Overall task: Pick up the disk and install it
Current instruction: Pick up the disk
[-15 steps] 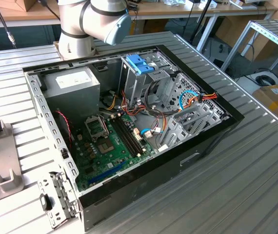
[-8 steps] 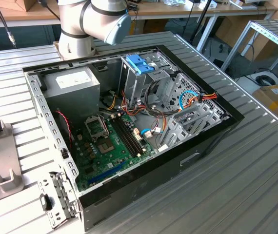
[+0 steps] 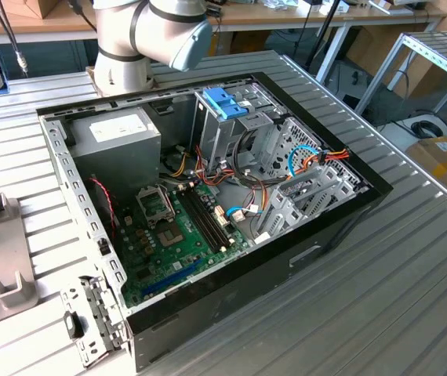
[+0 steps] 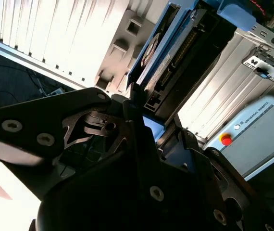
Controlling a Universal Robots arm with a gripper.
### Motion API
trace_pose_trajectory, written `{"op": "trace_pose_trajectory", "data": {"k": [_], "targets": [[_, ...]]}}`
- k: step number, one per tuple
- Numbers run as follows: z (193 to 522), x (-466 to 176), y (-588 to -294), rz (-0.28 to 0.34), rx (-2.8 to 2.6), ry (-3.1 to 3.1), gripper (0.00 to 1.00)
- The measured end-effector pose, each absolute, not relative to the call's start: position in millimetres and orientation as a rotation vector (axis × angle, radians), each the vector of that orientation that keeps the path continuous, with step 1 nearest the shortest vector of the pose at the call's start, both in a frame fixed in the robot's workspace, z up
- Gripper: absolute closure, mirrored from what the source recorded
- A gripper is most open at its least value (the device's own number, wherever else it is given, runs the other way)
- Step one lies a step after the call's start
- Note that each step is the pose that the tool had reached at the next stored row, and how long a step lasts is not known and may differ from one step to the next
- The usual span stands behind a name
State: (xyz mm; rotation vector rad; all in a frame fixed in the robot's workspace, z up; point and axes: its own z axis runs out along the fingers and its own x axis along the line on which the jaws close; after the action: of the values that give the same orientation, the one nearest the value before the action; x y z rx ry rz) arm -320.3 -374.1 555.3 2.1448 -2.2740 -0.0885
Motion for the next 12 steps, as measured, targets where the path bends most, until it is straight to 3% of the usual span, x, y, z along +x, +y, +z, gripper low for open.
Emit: {"op": "trace_pose_trajectory", "data": {"k": [12], "targets": [[555, -295, -374, -0.085, 2.144, -2.273, 0.63]]}}
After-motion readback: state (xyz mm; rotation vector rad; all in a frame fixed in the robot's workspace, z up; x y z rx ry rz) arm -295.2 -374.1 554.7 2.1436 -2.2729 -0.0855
